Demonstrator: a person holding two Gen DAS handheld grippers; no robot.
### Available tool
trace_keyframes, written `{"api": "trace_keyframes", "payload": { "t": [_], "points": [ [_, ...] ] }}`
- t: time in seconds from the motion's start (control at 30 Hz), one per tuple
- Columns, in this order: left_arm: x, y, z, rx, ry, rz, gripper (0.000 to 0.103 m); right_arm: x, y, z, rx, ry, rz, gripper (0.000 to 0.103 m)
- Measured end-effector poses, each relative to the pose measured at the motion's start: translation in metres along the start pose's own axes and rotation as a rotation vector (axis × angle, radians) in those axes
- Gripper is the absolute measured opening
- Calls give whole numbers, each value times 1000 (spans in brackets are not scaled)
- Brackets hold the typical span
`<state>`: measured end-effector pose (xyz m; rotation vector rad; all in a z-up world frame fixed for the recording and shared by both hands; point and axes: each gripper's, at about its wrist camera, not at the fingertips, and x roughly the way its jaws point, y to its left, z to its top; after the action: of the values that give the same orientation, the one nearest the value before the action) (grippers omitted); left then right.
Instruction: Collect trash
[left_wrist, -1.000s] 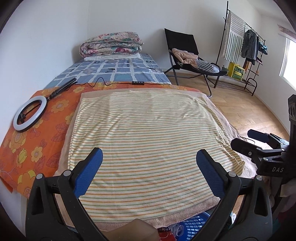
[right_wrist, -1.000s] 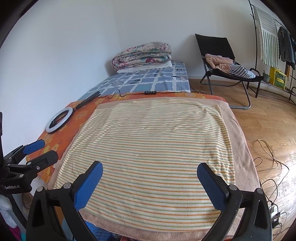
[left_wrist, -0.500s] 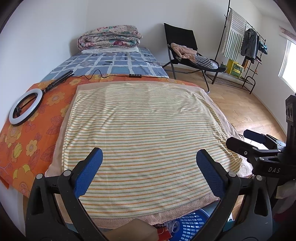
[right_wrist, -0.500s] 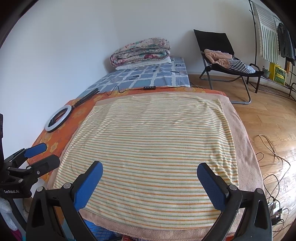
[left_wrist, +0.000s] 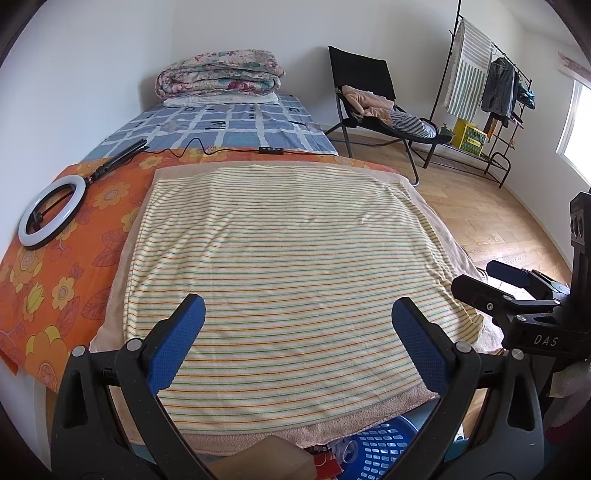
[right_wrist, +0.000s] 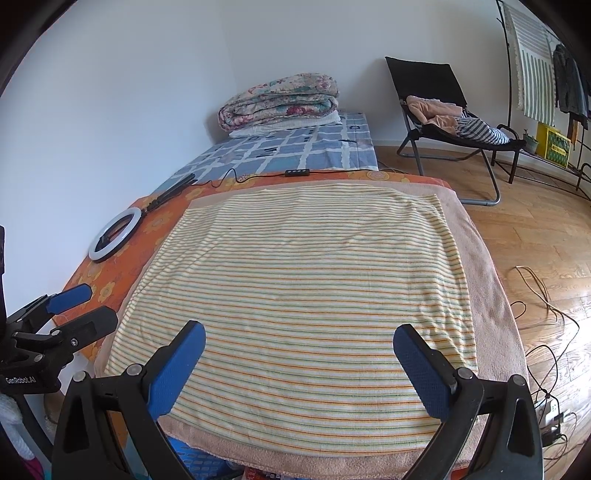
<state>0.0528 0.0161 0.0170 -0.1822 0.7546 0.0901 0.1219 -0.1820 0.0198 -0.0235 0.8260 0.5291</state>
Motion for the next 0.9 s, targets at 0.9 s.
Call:
{"api": "trace_keyframes", "payload": {
  "t": [0.9],
  "points": [
    [0, 1, 2, -2, 3, -2, 103, 0, -2, -3, 11, 11, -4, 103]
  ]
}}
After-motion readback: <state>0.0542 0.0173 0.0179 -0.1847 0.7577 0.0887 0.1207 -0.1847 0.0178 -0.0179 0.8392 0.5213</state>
